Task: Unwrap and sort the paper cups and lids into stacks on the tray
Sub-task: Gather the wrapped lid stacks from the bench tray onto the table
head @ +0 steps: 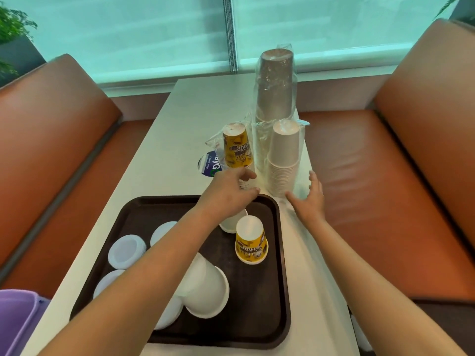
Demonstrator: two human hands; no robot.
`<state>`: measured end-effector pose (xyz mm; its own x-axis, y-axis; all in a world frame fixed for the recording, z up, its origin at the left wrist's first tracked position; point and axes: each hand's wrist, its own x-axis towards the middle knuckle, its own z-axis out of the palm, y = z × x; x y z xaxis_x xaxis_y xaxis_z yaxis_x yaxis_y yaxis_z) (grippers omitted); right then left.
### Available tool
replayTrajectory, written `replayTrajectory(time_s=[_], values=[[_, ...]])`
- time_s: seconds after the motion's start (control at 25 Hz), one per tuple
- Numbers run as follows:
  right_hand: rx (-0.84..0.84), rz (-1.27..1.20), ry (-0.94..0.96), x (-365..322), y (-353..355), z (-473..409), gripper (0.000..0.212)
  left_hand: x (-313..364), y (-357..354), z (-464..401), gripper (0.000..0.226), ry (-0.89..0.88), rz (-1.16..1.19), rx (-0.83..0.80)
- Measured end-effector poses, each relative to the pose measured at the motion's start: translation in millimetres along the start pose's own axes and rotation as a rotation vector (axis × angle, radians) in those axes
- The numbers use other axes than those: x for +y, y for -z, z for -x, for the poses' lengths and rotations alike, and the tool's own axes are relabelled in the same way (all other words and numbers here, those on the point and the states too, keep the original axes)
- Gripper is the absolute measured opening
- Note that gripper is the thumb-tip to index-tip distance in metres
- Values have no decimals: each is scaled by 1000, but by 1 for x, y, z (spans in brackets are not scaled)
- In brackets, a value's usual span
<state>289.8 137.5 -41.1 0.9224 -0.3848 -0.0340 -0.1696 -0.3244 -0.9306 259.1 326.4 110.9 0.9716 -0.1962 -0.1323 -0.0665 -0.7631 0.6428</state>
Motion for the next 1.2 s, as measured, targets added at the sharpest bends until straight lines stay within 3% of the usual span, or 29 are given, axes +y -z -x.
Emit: replayTrajectory(time_s=[0.12,0.24,0.52,0.68,0.88,1.04,1.2], values=[[68,-34,-14,-3,34,57,52,19,7,29,34,-63,72,19],[103,17,-18,-12,72,110,39,42,5,73,33,-141,148,-19],[307,17,-71,-4,178,210,26,59,-43,163,25,-289,198,-196],[390,66,-214,53,229,266,22,60,-101,202,23,-259,240,-329],[361,162,-398,134,266,308,25,72,-184,228,27,-286,158,-419],[344,160,-560,199,295,311,26,101,-268,230,31,-127,174,-567],[253,80,-711,262,305,302,32,122,-371,225,38,251,319,-679]])
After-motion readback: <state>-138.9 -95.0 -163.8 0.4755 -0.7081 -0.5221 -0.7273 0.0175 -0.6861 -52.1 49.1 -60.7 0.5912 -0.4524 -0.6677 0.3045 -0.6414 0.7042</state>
